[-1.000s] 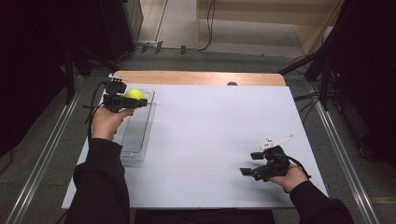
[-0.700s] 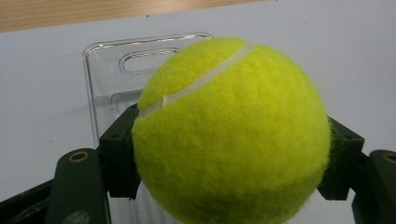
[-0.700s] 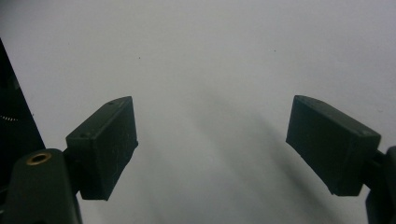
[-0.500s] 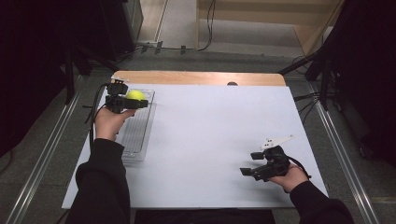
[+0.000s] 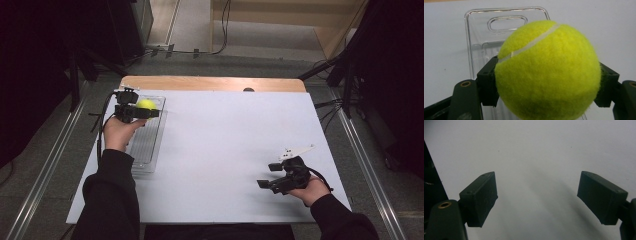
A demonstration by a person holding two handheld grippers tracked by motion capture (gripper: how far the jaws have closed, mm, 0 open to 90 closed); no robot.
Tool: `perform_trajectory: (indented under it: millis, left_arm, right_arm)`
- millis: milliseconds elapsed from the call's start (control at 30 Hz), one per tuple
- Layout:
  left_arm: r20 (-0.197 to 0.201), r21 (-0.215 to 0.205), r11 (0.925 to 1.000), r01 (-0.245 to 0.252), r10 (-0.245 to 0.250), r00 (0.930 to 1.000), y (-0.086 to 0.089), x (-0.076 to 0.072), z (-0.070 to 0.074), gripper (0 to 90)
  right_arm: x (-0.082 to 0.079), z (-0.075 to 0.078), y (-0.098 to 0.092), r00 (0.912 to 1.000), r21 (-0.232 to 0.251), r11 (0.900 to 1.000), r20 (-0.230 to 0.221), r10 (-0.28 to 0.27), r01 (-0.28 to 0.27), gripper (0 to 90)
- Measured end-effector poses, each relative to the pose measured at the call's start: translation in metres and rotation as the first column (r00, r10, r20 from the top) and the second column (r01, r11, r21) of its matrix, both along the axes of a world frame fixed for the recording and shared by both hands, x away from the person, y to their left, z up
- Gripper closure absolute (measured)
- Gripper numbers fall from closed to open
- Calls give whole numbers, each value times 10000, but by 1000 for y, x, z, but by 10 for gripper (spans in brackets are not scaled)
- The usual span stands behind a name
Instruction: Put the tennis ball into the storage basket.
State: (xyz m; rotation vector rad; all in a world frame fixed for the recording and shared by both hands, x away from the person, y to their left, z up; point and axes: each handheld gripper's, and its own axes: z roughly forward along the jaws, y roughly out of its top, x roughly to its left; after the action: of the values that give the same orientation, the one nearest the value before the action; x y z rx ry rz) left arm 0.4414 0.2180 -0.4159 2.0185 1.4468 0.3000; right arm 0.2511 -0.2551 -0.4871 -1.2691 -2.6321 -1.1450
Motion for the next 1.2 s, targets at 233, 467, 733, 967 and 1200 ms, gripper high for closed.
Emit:
perform_trajectory:
  millis: [233,467,733,967,1200]
  left_arm:
    - [-67,54,10000,-30,31,10000,-1,1,-5,263]
    - [-161,182,9998,-90,93,9998,0,3,-11,262]
    - [-300,564,9983,-174,191,9994,-3,3,-14,259]
    - [-393,502,9987,-127,147,9991,-3,4,-15,253]
    - [-339,-225,9997,-99,92,9994,3,3,-9,203]
  right_arm:
    - [0,0,0,10000,8,10000,-46,-21,21,142]
    - [0,0,0,10000,2,10000,-26,-15,15,142]
    - [0,0,0,10000,-6,10000,-15,-4,4,142]
    - [0,0,0,10000,2,10000,-20,-1,1,142]
    - [0,0,0,10000,0,10000,-20,-3,3,142]
